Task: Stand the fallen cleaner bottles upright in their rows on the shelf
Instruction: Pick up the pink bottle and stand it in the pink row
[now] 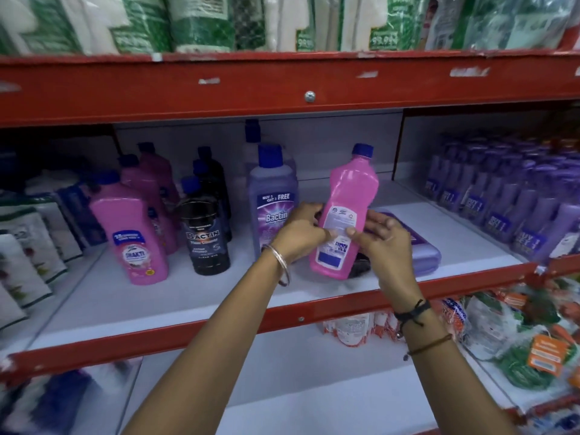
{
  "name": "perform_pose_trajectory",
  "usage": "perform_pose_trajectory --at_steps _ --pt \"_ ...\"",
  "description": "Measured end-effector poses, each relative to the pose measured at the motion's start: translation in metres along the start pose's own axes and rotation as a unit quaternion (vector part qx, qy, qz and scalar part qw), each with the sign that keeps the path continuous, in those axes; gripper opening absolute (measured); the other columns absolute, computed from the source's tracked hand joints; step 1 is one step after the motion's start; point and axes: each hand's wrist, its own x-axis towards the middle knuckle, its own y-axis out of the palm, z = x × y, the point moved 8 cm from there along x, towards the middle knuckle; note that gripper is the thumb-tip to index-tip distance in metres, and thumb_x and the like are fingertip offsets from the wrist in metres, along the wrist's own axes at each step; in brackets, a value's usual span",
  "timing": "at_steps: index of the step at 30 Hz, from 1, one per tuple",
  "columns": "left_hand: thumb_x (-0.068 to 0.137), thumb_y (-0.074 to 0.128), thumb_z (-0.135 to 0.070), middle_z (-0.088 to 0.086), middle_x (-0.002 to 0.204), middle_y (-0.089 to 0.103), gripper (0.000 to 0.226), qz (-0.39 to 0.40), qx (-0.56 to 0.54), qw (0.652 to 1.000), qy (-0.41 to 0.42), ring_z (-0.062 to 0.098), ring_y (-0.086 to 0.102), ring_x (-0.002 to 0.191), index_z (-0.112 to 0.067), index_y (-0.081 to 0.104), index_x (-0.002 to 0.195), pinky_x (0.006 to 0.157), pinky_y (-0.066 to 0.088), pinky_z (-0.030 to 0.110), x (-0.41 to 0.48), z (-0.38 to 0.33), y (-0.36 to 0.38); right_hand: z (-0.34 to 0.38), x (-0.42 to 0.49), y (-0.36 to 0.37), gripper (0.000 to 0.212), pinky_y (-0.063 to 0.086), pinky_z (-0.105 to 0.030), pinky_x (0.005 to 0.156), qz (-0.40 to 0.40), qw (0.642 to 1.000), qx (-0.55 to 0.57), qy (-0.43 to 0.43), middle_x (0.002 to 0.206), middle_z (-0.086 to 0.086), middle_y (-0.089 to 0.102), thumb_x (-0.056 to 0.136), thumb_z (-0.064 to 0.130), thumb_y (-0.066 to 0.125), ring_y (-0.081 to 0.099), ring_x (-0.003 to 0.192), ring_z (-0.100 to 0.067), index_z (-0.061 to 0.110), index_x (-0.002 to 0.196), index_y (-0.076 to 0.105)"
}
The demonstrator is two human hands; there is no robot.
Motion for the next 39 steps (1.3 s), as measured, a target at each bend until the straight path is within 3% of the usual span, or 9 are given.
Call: perform_pose_trajectory --at_steps 6,11,14,16,21,25,29,34,39 --pt "0.082 0.064 -0.005 0.006 0.104 0.064 0.036 -0.068 -0.027 0.997 0.033 0.021 0.064 0.089 -0.009 0.059 0.118 0.085 0.055 0.038 -0.048 0.019 -0.052 0.022 -0.044 0.053 0.041 0.058 -0.019 0.075 0.064 0.995 -0.022 -0.066 0.106 -0.007 0.068 0.078 0.005 0.07 0.068 0.087 -0.006 0.006 0.117 0.058" --pt "0.078 0.067 -0.011 0.012 0.115 0.062 0.042 -0.12 -0.014 0.991 0.05 0.023 0.065 0.097 -0.011 0.059 0.119 0.087 0.056 0.037 -0.088 0.045 -0.105 0.024 -0.073 0.109 0.043 0.058 -0.027 0.082 0.108 0.991 -0.019 -0.081 0.107 -0.006 0.069 0.076 0.007 0.072 0.069 0.091 -0.01 0.009 0.117 0.058" --pt "0.081 0.065 -0.006 0.007 0.113 0.062 0.04 -0.149 -0.033 0.987 0.05 0.014 0.064 0.092 -0.011 0.058 0.12 0.083 0.056 0.025 -0.113 0.059 -0.133 0.022 -0.086 0.144 0.042 0.059 -0.027 0.08 0.132 0.988 -0.009 -0.082 0.105 -0.002 0.069 0.076 0.007 0.072 0.069 0.09 -0.009 0.012 0.116 0.059" --pt "0.082 0.065 -0.009 0.006 0.114 0.06 0.04 -0.172 -0.036 0.984 0.039 0.012 0.063 0.092 -0.013 0.057 0.122 0.084 0.056 0.028 -0.129 0.074 -0.156 0.019 -0.096 0.172 0.043 0.059 -0.029 0.082 0.148 0.986 0.0 -0.08 0.109 -0.007 0.069 0.076 0.007 0.072 0.069 0.094 -0.014 0.008 0.117 0.058" --pt "0.081 0.065 -0.006 0.003 0.106 0.065 0.033 -0.212 -0.039 0.976 0.029 0.007 0.064 0.087 -0.016 0.06 0.113 0.074 0.054 0.012 -0.158 0.104 -0.202 0.012 -0.115 0.232 0.046 0.057 -0.02 0.078 0.184 0.98 0.021 -0.074 0.109 -0.01 0.068 0.076 0.003 0.071 0.068 0.091 -0.011 0.004 0.119 0.056" --pt "0.079 0.066 -0.008 0.014 0.114 0.063 0.036 -0.245 -0.018 0.969 0.019 0.02 0.066 0.094 -0.02 0.062 0.113 0.079 0.053 0.024 -0.173 0.132 -0.237 0.003 -0.128 0.277 0.045 0.057 -0.029 0.083 0.217 0.973 0.022 -0.071 0.112 -0.012 0.069 0.077 0.004 0.072 0.069 0.096 -0.016 0.007 0.119 0.057" --pt "0.079 0.067 -0.009 0.016 0.115 0.062 0.037 -0.261 -0.008 0.965 0.005 0.021 0.064 0.096 -0.019 0.061 0.115 0.079 0.053 0.024 -0.183 0.151 -0.257 -0.008 -0.136 0.306 0.043 0.055 -0.036 0.09 0.225 0.971 0.02 -0.071 0.112 -0.011 0.068 0.076 0.006 0.072 0.067 0.101 -0.022 0.014 0.116 0.057" --pt "0.08 0.068 -0.022 0.012 0.119 0.061 0.043 -0.255 -0.012 0.967 0.004 0.019 0.064 0.101 -0.016 0.057 0.122 0.086 0.056 0.033 -0.189 0.17 -0.261 -0.017 -0.141 0.314 0.043 0.053 -0.015 0.083 0.212 0.974 0.013 -0.074 0.11 -0.005 0.065 0.077 0.011 0.072 0.065 0.1 -0.016 0.011 0.116 0.053" --pt "0.097 0.041 -0.015 0.011 0.113 0.063 0.021 -0.277 -0.065 0.959 0.018 0.023 0.065 0.097 -0.019 0.058 0.107 0.082 0.057 0.036 -0.196 0.17 -0.265 -0.02 -0.142 0.305 0.031 0.047 -0.003 0.066 0.147 0.985 -0.018 -0.085 0.105 -0.007 0.06 0.077 0.015 0.073 0.059 0.086 -0.004 0.011 0.101 0.054"
